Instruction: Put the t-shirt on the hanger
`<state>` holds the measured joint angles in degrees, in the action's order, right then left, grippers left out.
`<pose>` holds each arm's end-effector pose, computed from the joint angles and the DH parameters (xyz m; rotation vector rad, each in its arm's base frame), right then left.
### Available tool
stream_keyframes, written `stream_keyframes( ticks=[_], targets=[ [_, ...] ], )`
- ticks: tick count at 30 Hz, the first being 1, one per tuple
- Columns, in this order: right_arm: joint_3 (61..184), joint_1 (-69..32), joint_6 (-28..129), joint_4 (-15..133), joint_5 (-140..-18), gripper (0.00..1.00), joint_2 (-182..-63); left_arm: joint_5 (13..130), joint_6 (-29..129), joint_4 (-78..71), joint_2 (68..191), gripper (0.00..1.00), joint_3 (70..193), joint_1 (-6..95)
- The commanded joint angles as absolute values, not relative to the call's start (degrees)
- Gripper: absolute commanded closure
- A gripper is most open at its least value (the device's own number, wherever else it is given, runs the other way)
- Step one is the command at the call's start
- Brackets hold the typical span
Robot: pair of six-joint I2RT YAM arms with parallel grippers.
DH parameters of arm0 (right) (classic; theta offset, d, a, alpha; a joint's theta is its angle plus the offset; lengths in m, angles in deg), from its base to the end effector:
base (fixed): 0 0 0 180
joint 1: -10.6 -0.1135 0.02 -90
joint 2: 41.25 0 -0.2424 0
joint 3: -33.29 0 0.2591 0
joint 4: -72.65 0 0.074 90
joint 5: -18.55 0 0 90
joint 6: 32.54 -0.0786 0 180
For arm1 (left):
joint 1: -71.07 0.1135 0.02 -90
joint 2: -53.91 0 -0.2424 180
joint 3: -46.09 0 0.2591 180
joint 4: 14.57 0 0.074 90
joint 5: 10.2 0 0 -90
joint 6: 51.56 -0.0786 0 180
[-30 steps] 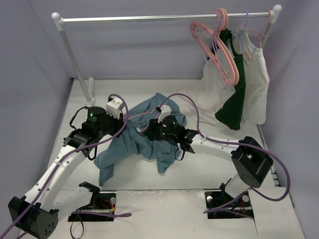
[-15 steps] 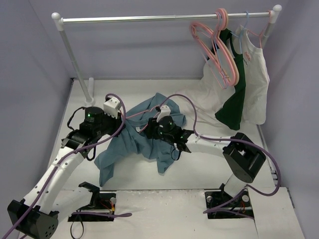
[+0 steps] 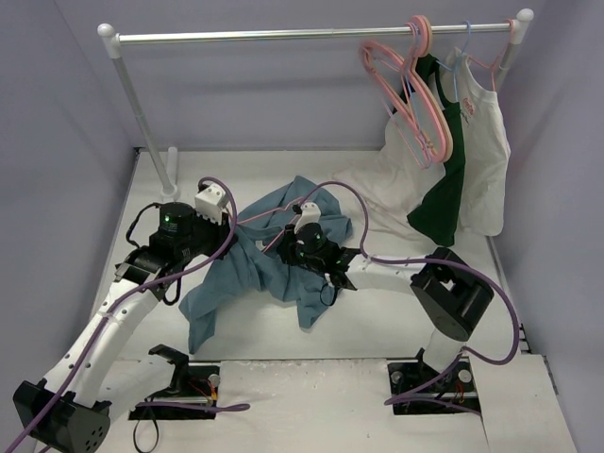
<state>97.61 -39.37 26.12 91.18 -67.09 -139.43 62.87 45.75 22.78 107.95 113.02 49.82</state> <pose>0.2725 0.3151 0.1688 -0.2583 1.9224 0.9075 0.2396 -0.1178 0.3057 0.4376 1.9832 -0.6126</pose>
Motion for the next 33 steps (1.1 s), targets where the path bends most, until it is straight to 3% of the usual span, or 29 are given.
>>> stream_keyframes(
  ticks=[1, 5, 21, 33],
  targets=[
    [100.5, -39.7, 27.2, 94.8, -63.2, 0.9, -137.9, 62.0, 46.2, 18.2, 106.6, 1.0, 114.2, 50.3],
    [100.2, -38.4, 30.4, 92.1, -61.3, 1.0, -135.2, 62.3, 45.7, 18.6, 106.2, 1.0, 114.1, 50.3],
    [101.7, -20.7, 39.9, 83.8, -73.4, 1.0, -128.4, 58.3, 43.4, 17.6, 103.0, 1.0, 112.4, 50.4],
    [109.8, -15.6, 42.6, 78.9, -78.6, 1.0, -131.0, 52.4, 40.6, 20.5, 105.5, 1.0, 113.6, 50.3]
  ],
)
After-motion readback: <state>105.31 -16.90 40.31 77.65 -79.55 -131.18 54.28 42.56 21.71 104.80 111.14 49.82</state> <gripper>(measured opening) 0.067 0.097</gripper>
